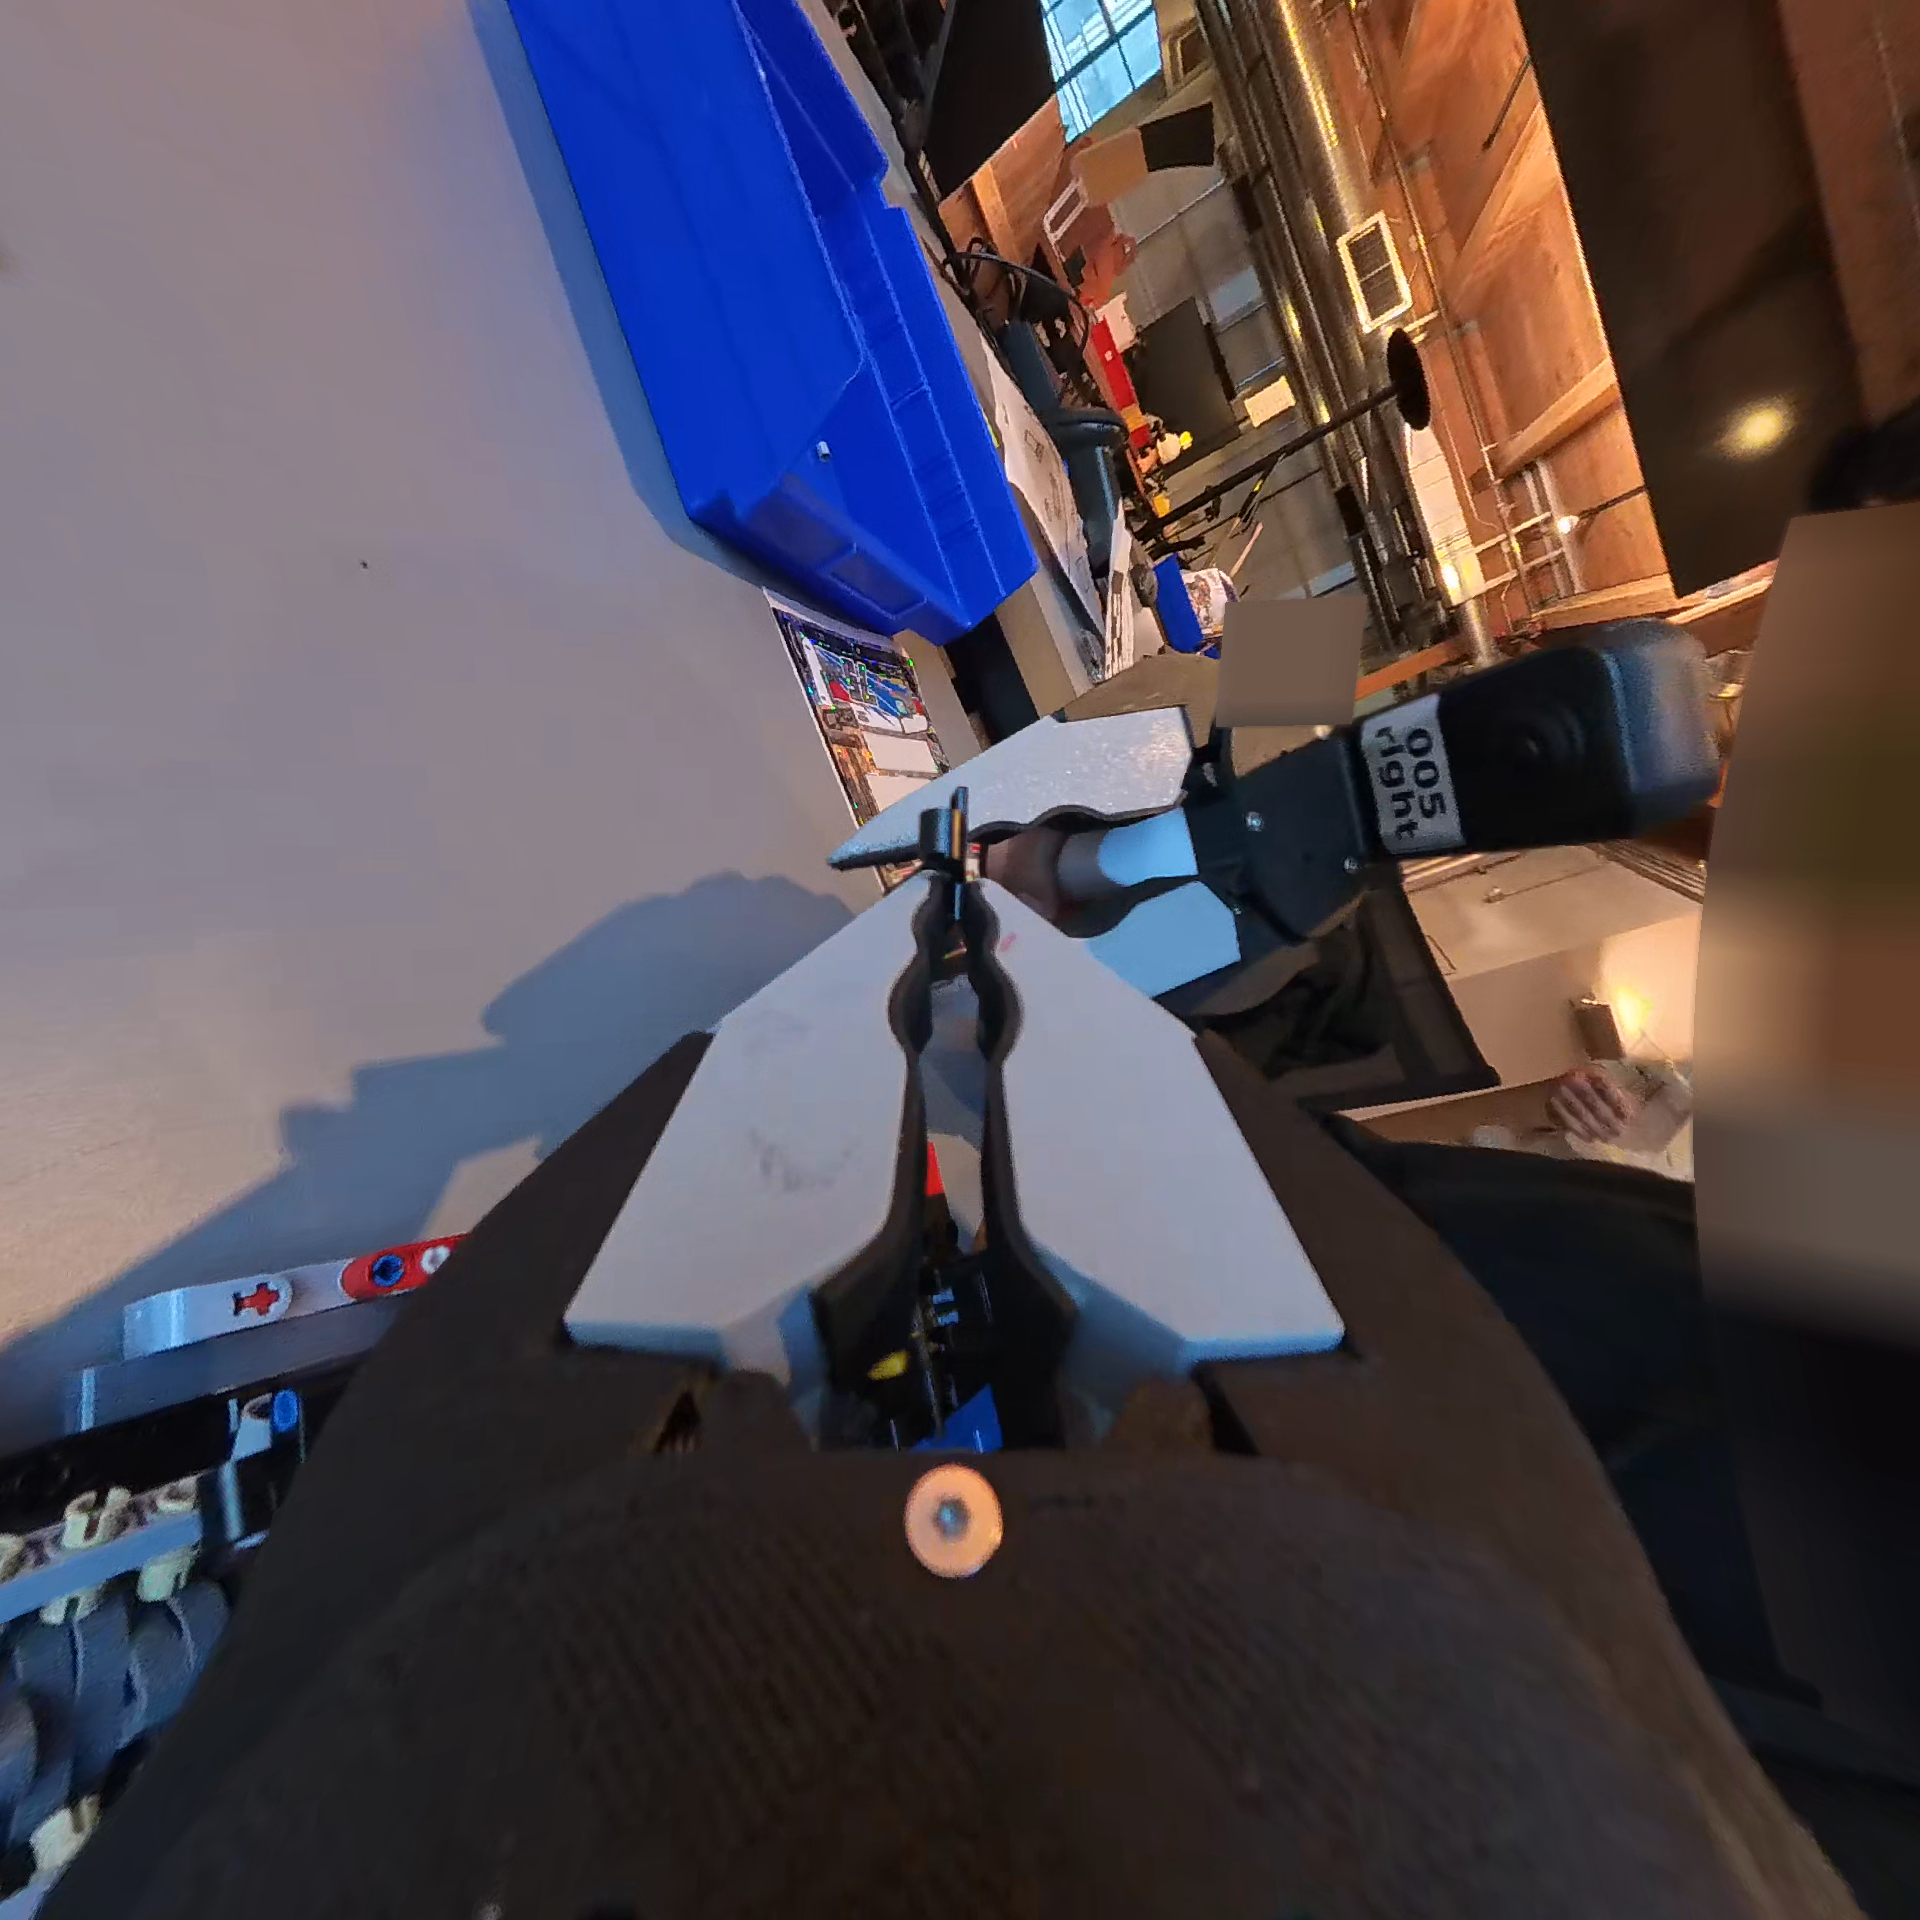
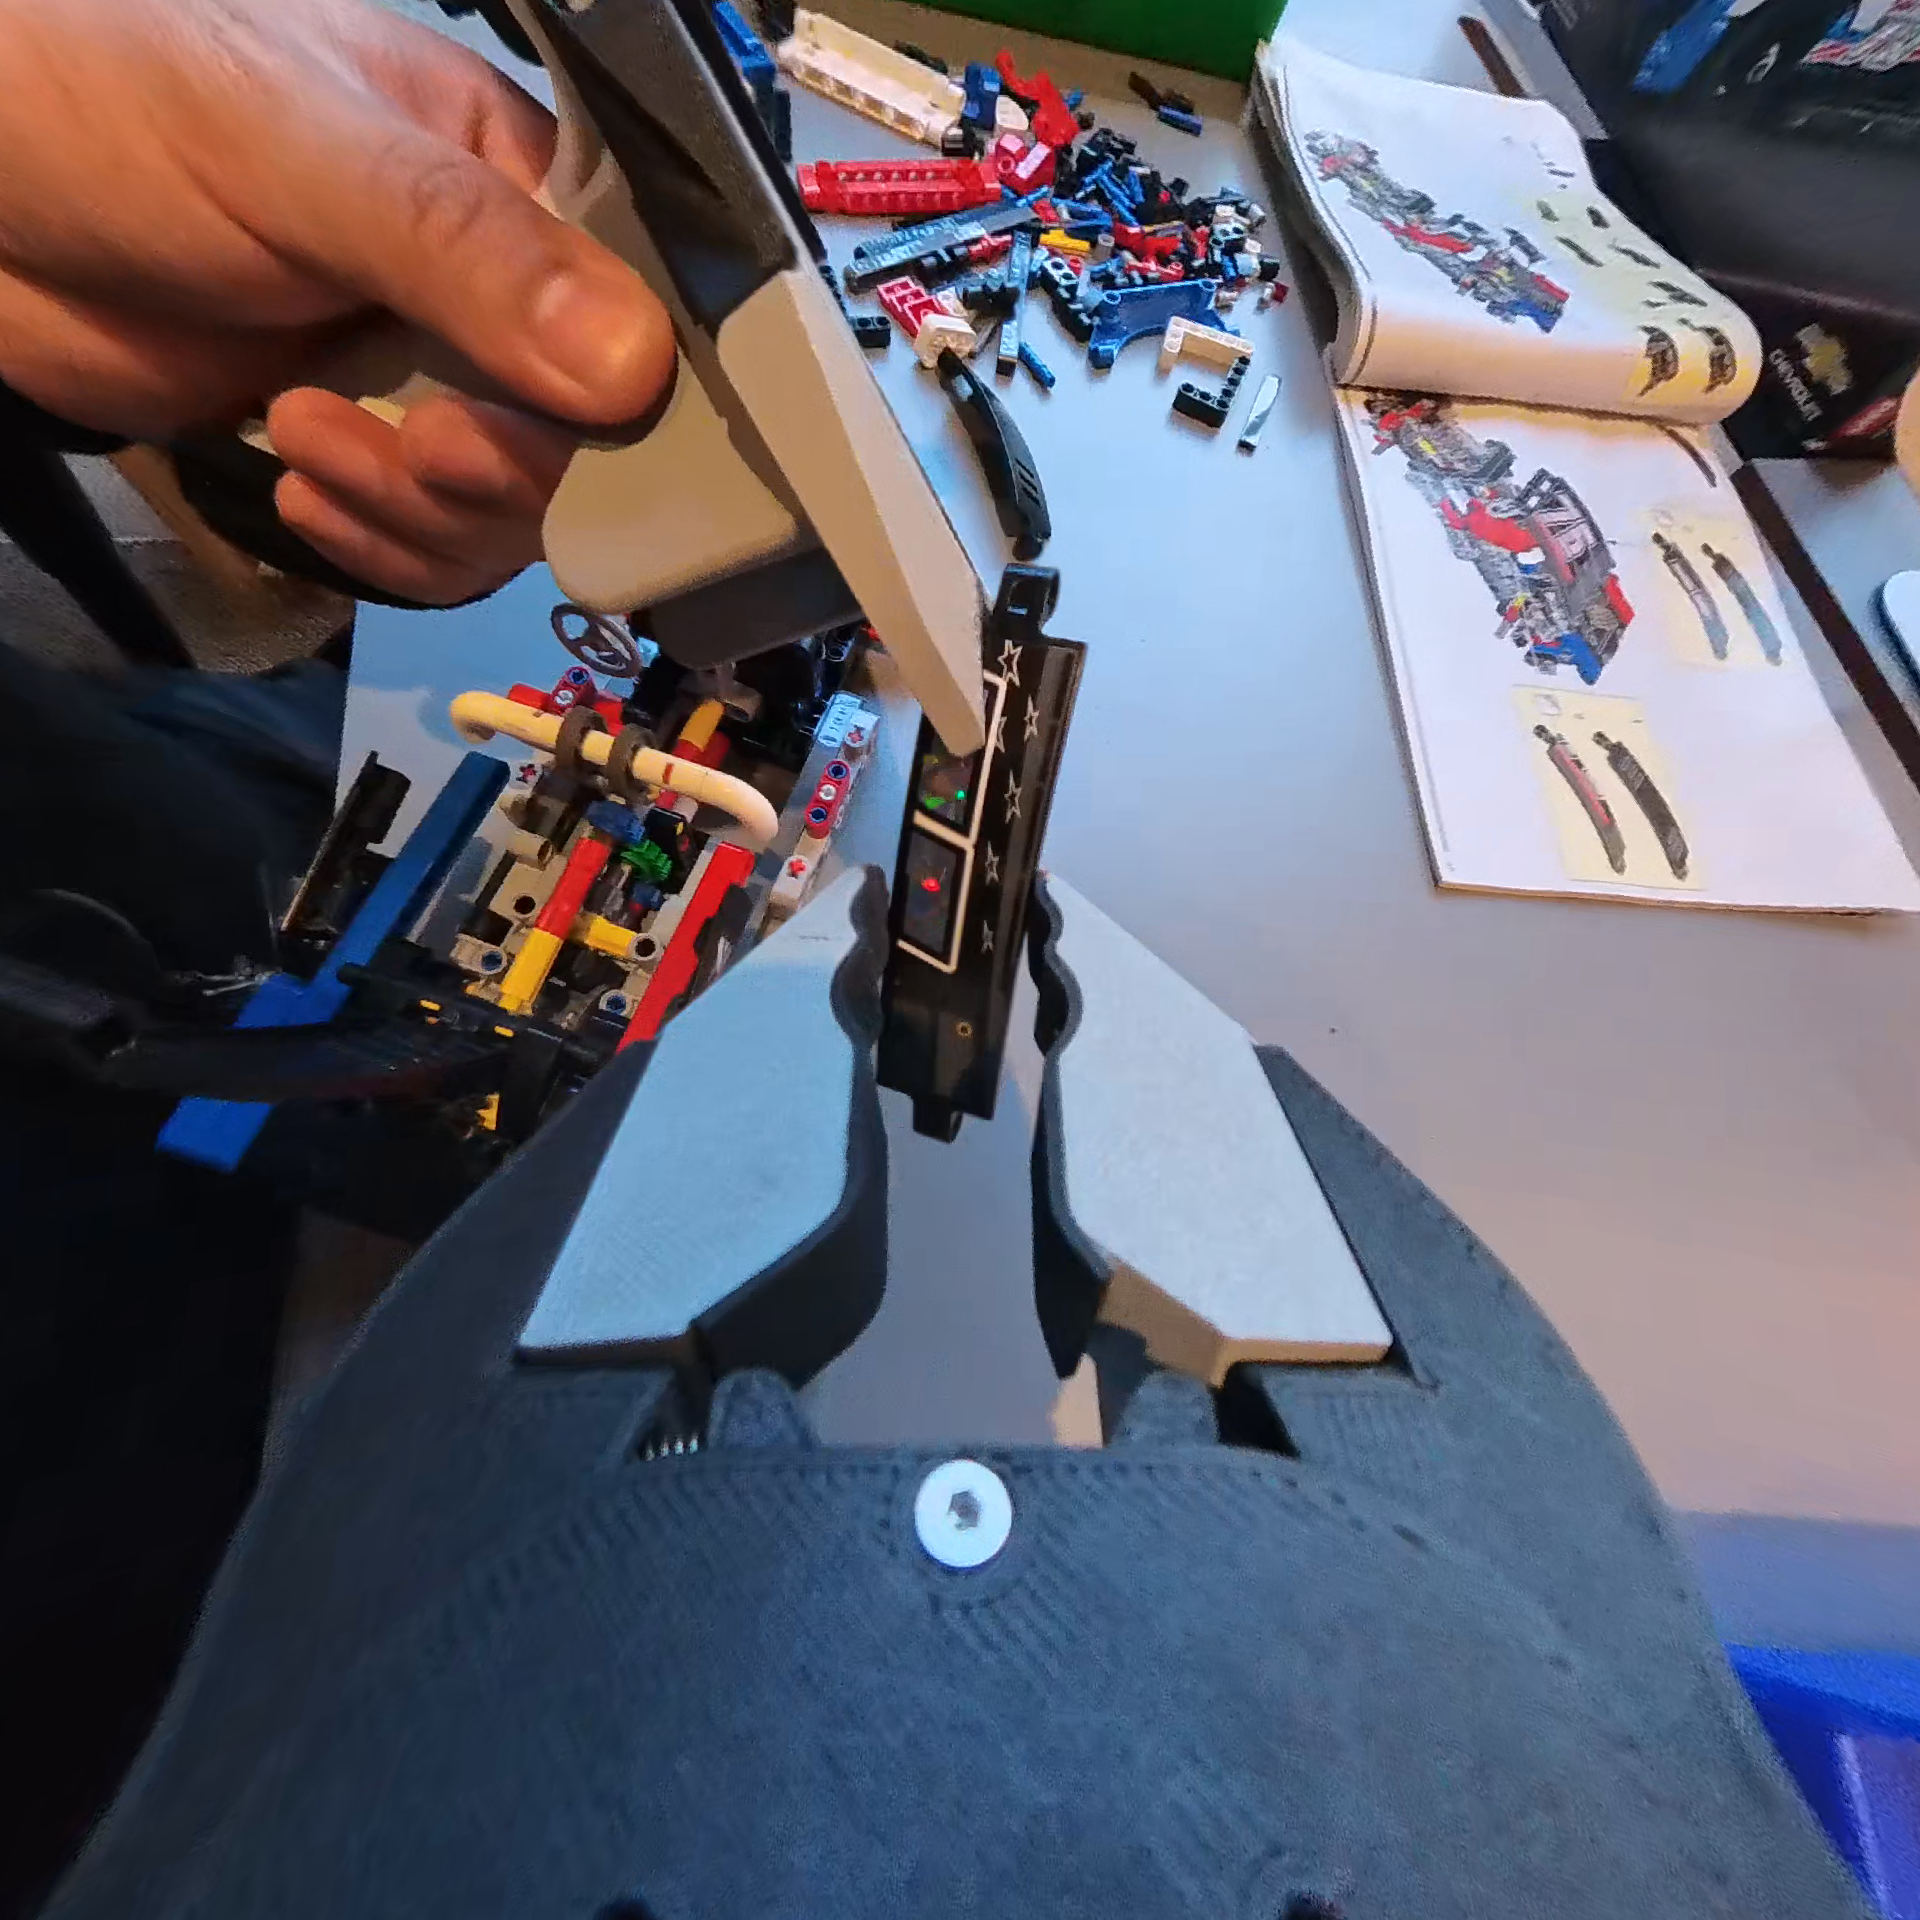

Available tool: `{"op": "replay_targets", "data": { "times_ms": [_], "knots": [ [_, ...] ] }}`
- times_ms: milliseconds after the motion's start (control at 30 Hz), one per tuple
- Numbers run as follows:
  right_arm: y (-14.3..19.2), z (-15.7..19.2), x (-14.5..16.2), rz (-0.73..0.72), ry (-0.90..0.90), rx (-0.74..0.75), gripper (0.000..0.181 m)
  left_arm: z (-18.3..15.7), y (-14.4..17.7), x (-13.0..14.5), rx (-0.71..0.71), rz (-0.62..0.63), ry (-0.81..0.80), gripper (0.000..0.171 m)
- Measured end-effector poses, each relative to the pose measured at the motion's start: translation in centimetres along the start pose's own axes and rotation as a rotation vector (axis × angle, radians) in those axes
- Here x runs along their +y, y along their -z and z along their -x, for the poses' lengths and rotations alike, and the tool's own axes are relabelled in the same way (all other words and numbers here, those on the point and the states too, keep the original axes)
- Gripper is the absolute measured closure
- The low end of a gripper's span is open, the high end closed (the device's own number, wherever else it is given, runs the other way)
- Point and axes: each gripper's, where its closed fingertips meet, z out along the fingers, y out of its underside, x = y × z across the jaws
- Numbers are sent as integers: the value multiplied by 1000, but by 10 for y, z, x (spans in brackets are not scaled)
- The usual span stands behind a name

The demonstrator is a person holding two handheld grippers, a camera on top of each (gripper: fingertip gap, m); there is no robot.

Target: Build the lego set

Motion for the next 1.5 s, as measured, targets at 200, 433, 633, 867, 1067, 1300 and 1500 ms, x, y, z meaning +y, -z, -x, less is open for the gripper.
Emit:
{"op": "replay_targets", "data": {
  "times_ms": [200, 433, 633, 867, 1067, 1300, 1500],
  "knots": [
    [7, -3, 5, -44, -82, -38, 159, 8, 24, 14, -93, 195, -192, 153],
    [20, -10, 18, -122, -203, -108, 159, 38, 48, 70, -310, 655, -271, 148],
    [22, -10, 23, -107, -162, -97, 160, 45, 34, 84, -319, 734, -243, 157],
    [34, -24, 35, -73, -127, -28, 160, 41, -1, 73, -297, 512, -123, 157],
    [56, -46, 50, -110, -179, 28, 159, 2, 23, 48, -193, 285, -226, 147],
    [65, -55, 56, -138, -219, -14, 159, 36, 141, 22, -425, 262, -255, 146],
    [57, -40, 36, -172, -173, -169, 159, 47, 140, 7, -346, 195, -198, 147]
  ]
}}
